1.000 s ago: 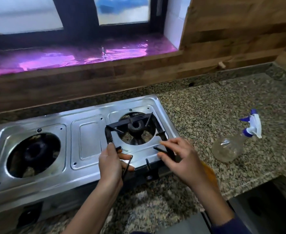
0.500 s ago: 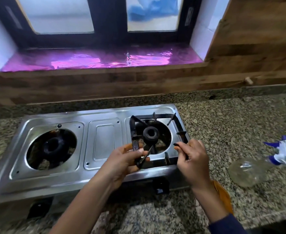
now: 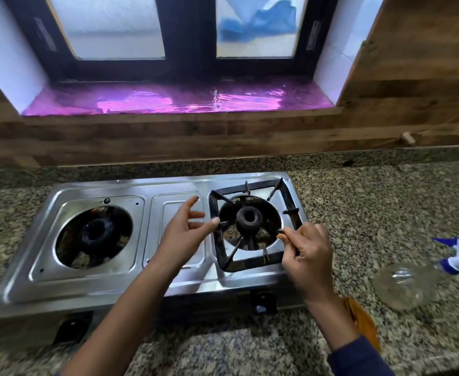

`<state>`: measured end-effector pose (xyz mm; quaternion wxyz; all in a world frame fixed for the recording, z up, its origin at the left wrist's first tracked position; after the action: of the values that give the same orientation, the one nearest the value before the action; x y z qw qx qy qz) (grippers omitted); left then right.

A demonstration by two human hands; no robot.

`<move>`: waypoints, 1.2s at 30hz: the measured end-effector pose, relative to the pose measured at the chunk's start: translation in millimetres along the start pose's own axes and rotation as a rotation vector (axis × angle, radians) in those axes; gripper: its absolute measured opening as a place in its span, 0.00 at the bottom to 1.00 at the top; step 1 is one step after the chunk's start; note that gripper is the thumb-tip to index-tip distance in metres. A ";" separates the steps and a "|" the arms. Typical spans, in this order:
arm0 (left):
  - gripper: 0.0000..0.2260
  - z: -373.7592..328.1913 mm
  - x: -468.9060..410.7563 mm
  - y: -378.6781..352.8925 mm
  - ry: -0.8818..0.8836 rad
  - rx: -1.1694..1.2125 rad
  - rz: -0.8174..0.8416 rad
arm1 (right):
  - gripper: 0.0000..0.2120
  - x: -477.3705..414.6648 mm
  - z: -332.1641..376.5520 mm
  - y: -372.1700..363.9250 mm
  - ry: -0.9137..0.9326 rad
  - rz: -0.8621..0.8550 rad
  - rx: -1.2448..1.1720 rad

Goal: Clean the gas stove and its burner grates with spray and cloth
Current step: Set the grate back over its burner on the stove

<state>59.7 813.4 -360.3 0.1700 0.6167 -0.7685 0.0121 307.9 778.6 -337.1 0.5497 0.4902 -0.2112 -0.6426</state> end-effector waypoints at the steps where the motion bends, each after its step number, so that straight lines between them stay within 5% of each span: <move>1: 0.31 -3.0 -4.7 1.6 -0.009 0.003 0.004 | 0.08 2.0 1.7 0.8 0.008 0.001 -0.006; 11: 0.06 -10.1 -34.0 9.9 0.047 0.160 0.169 | 0.08 3.2 -6.6 7.9 0.107 0.090 -0.165; 17: 0.14 -1.6 -18.6 5.3 0.037 0.009 0.276 | 0.08 -34.3 -39.9 1.8 0.100 0.272 -0.170; 20: 0.13 10.0 -7.3 -3.4 0.035 -0.138 0.123 | 0.09 -55.4 -50.3 -7.0 0.124 0.375 -0.191; 25: 0.09 0.9 22.5 -18.6 -0.080 -0.822 -0.241 | 0.10 -78.5 -57.7 -24.7 0.194 0.500 -0.162; 36: 0.06 16.4 20.5 -35.7 -0.118 -0.811 -0.381 | 0.12 -121.6 -62.7 -74.3 0.256 0.680 -0.150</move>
<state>85.9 781.8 -376.9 0.3530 0.6303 -0.5924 -0.3567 314.5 929.2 -375.9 0.7882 0.4266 -0.2440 -0.3704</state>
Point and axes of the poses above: each hand's wrist, its own x-axis away from the middle knuckle, its own y-axis out of the back of the hand, z = x × y, the point moved 8 cm from there along -x, towards the middle knuckle, and after that the axes turned 15 degrees about z, right-handed, at the moved point
